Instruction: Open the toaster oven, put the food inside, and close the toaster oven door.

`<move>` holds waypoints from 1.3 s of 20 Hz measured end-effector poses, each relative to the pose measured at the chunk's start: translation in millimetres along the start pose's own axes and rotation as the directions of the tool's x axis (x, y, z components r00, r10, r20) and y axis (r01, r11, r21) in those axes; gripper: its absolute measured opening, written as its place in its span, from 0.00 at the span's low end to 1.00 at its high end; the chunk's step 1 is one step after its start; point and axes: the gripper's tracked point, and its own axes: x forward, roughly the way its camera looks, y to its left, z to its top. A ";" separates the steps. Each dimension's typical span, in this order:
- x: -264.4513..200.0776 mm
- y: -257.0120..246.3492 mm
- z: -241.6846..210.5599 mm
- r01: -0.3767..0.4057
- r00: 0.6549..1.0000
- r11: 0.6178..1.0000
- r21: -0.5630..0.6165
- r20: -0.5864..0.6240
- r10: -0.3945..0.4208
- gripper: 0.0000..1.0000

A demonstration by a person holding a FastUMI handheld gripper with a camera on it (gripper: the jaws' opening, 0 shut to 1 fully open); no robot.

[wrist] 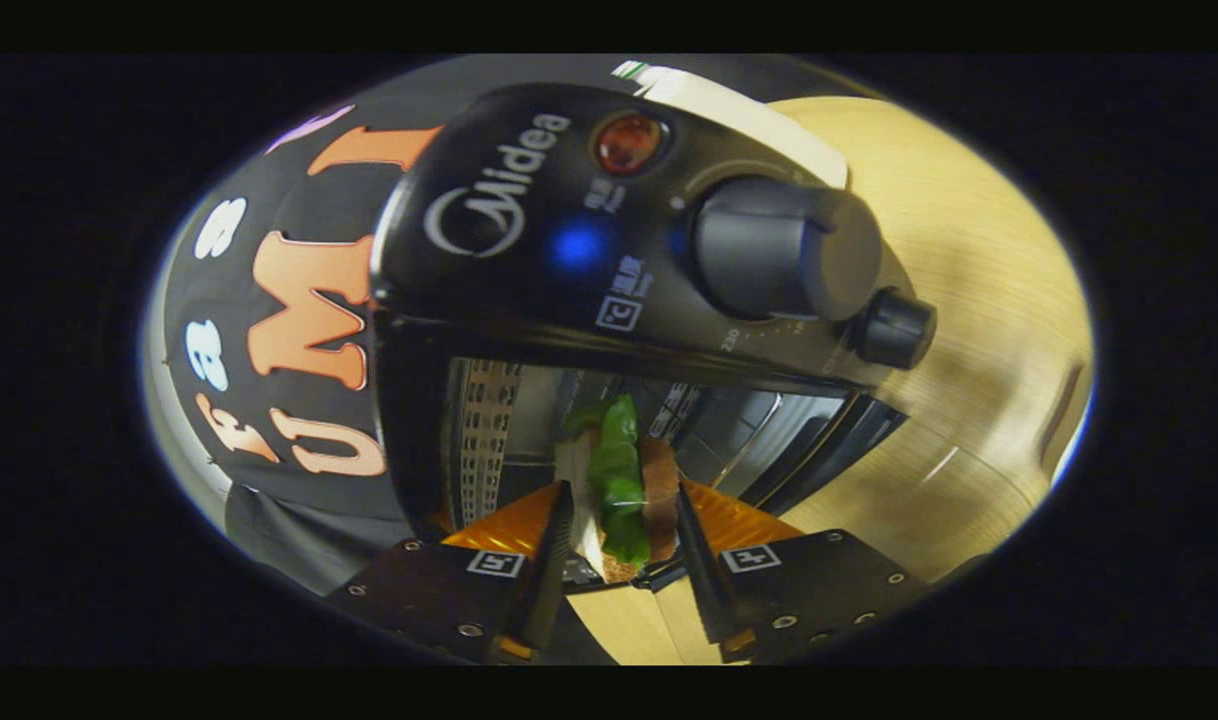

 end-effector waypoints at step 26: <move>-135.3 -101.8 -105.3 -0.002 0.887 0.491 -0.871 -0.229 -0.401 0.95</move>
